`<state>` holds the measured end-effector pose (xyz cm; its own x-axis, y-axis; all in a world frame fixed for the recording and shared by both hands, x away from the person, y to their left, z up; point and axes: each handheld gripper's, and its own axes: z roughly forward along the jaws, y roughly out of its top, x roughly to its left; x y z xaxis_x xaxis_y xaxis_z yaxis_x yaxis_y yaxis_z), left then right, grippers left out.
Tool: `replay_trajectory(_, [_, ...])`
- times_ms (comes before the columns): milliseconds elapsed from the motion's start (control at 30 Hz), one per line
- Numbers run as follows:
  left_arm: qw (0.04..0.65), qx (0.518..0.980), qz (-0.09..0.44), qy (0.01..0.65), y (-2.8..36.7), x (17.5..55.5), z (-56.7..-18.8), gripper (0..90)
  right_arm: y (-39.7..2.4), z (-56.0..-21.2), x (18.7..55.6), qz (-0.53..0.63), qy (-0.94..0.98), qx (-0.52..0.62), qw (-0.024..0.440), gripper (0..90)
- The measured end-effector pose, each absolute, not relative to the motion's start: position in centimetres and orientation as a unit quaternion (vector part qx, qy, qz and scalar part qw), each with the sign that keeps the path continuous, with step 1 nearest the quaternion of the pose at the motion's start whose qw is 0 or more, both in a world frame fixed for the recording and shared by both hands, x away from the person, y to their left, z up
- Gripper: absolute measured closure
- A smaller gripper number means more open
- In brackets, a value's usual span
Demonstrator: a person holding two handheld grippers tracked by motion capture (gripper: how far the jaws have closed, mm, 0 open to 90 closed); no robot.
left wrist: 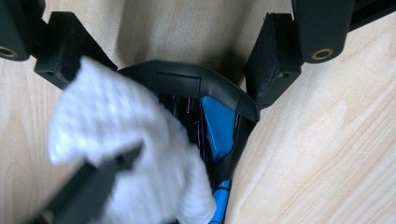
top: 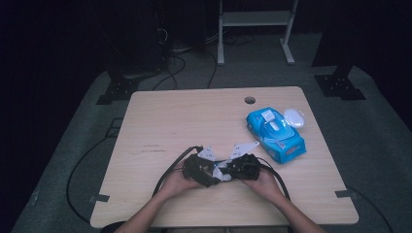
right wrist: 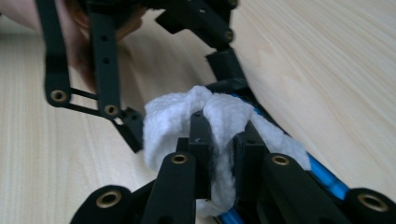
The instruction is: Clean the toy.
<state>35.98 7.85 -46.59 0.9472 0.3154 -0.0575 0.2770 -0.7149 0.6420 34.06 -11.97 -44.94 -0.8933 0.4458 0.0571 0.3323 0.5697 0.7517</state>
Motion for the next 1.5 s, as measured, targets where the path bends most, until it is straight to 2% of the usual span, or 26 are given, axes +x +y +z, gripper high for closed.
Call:
replay_trajectory(100, [0.342, 0.925, 0.03, 0.161, 7.8, 35.9, -46.6, 24.9, -13.1, -44.5, 34.4, 0.402, 0.88, 0.236, 0.096, 79.6])
replay_trajectory(267, [0.339, 0.927, 0.033, 0.158, 7.7, 35.9, -46.5, 25.0, -12.6, -44.5, 34.8, 0.404, 0.877, 0.245, 0.091, 79.4])
replay_trajectory(367, [0.341, 0.926, 0.034, 0.159, 7.6, 35.9, -46.6, 25.0, -10.2, -44.5, 35.6, 0.401, 0.882, 0.239, 0.069, 79.4])
replay_trajectory(467, [0.342, 0.925, 0.031, 0.163, 7.7, 35.9, -46.6, 25.1, -9.3, -44.7, 36.3, 0.4, 0.882, 0.239, 0.071, 79.4])
replay_trajectory(667, [0.342, 0.926, 0.036, 0.156, 7.7, 35.9, -46.6, 25.1, -12.1, -45.2, 37.9, 0.403, 0.859, 0.303, 0.082, 79.4])
replay_trajectory(767, [0.341, 0.926, 0.039, 0.156, 7.7, 35.8, -46.6, 25.1, -12.5, -45.4, 38.3, 0.411, 0.853, 0.314, 0.068, 79.7])
replay_trajectory(900, [0.341, 0.926, 0.035, 0.158, 7.6, 35.9, -46.6, 25.0, -10.6, -45.3, 37.6, 0.424, 0.856, 0.292, 0.041, 79.8])
replay_trajectory(1000, [0.341, 0.926, 0.035, 0.157, 7.9, 35.9, -46.6, 25.0, -9.6, -45.1, 36.9, 0.414, 0.866, 0.275, 0.063, 80.0])
replay_trajectory(1067, [0.341, 0.926, 0.037, 0.157, 7.9, 35.8, -46.6, 25.1, -9.9, -45.0, 36.8, 0.423, 0.863, 0.273, 0.034, 80.1])
replay_trajectory(1367, [0.337, 0.928, 0.044, 0.155, 7.8, 35.6, -46.5, 25.1, -10.2, -44.8, 35.3, 0.433, 0.866, 0.249, 0.01, 79.9])
replay_trajectory(1433, [0.34, 0.926, 0.039, 0.157, 7.8, 35.8, -46.6, 25.1, -10.8, -44.8, 35.3, 0.434, 0.869, 0.239, -0.016, 80.3])
replay_trajectory(1500, [0.34, 0.926, 0.044, 0.156, 7.7, 35.7, -46.6, 25.1, -11.1, -44.8, 34.9, 0.417, 0.88, 0.228, -0.008, 80.4])
